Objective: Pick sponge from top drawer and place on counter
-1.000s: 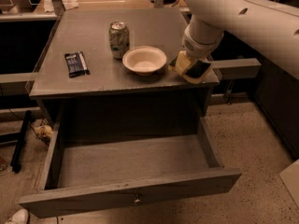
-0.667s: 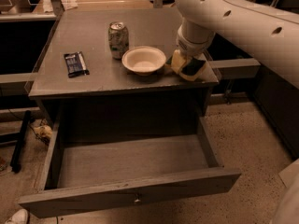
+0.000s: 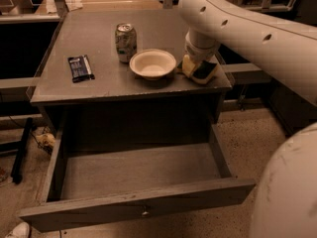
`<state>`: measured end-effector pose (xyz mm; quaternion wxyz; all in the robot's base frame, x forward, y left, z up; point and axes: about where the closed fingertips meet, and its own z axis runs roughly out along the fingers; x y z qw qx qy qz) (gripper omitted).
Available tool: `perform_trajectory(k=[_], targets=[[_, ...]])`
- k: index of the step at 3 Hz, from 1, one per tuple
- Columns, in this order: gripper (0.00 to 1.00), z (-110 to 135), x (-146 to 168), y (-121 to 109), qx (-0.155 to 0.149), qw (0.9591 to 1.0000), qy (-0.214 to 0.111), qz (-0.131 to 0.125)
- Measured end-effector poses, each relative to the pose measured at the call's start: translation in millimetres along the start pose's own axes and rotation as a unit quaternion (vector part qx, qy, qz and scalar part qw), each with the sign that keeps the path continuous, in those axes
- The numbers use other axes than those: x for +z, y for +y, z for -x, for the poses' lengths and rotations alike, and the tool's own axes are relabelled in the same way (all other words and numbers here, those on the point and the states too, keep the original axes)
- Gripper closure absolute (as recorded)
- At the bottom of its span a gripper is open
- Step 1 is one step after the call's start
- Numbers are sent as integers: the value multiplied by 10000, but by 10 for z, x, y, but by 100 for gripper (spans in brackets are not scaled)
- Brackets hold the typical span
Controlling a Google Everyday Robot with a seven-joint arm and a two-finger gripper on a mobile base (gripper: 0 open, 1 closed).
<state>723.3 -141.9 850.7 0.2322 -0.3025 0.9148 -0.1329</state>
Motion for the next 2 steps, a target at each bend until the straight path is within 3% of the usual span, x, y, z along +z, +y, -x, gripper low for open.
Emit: perform_trajectory(k=[1,2], targets=[[100,-20,120,-80,-11,9999,72,-95],[81,-20,120,-80,-11,9999,72,-95]])
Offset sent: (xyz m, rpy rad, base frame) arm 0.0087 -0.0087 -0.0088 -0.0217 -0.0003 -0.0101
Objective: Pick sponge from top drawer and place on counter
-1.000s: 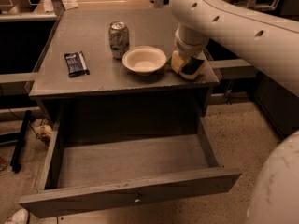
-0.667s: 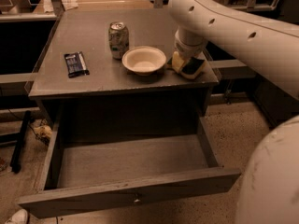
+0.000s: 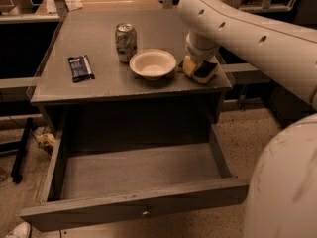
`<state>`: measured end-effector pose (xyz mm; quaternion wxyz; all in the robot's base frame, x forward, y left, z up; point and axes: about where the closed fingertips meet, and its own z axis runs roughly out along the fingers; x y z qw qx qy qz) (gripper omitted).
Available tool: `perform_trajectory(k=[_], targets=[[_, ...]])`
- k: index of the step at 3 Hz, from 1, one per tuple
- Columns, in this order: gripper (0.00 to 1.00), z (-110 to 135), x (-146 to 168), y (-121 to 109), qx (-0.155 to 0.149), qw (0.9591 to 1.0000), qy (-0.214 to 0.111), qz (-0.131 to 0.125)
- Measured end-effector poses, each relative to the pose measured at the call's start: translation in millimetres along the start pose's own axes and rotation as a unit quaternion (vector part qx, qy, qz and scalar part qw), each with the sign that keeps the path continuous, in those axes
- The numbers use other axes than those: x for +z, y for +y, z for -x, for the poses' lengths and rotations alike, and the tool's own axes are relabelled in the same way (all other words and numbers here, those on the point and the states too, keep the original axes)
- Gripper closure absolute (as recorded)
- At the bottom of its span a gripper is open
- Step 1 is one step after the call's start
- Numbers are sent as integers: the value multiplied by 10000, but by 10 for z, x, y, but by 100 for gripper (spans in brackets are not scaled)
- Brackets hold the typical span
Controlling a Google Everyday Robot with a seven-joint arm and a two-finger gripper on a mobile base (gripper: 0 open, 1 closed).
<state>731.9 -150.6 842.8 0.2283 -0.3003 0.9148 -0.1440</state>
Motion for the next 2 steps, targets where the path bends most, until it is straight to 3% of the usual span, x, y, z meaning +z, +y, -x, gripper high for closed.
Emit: perform_trajectory(k=[2], targets=[[34,0,0,0,0,10000,0,0]])
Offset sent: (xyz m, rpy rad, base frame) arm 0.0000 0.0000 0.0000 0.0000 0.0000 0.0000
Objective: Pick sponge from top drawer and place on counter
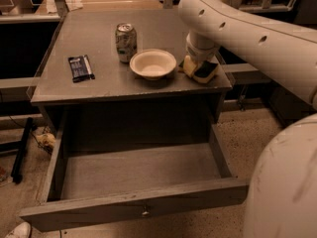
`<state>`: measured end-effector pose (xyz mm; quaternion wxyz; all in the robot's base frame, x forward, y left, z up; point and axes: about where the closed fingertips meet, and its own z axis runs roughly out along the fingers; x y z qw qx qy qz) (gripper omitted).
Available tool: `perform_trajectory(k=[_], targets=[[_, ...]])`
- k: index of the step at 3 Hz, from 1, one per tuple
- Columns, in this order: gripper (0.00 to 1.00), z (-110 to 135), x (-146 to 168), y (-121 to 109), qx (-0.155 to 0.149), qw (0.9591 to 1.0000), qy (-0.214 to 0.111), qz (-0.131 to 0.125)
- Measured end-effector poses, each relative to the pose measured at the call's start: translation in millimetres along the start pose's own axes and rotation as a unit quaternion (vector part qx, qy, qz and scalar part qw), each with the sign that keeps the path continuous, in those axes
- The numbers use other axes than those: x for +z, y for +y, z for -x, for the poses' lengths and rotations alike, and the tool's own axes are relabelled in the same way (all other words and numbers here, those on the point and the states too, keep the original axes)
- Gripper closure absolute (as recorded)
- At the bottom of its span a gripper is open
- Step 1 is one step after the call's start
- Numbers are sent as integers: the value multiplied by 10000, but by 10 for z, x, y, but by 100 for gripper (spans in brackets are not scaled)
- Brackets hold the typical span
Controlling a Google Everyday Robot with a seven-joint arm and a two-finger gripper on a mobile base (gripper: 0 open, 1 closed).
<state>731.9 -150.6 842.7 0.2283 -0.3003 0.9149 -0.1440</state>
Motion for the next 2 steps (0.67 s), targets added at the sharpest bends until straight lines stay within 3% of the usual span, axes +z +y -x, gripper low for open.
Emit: perform_trajectory(k=[1,2], targets=[[11,0,0,0,0,10000,0,0],[0,0,0,0,0,10000,0,0]])
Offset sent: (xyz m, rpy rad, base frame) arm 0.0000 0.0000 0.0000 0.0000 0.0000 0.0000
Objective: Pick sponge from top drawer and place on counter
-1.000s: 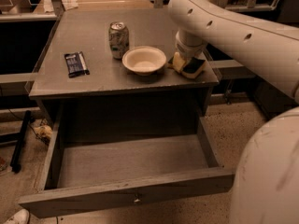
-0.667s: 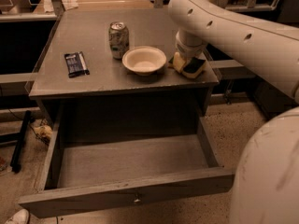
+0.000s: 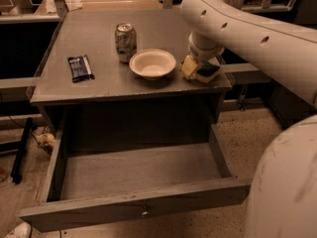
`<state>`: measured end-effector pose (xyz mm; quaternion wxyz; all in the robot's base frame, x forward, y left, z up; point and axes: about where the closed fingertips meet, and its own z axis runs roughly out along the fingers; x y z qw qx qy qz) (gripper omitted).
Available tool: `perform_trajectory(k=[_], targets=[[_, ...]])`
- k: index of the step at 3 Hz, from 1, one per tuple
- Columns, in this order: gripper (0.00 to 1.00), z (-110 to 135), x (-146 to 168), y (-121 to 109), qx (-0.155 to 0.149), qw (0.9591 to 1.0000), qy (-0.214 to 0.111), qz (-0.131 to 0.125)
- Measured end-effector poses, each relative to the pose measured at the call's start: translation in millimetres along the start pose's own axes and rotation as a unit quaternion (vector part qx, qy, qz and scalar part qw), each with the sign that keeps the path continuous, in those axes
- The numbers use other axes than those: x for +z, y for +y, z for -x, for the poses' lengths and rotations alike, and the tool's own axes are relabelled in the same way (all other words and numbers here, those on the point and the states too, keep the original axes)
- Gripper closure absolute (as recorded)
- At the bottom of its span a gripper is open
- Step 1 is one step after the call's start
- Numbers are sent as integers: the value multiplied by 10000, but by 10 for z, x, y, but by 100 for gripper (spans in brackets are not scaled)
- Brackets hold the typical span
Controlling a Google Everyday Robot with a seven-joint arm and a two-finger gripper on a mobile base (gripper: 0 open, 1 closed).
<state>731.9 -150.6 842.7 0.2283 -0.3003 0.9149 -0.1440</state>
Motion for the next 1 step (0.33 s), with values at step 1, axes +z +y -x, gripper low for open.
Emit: perform_trajectory(k=[1], targets=[[0,0,0,0,0,10000,0,0]])
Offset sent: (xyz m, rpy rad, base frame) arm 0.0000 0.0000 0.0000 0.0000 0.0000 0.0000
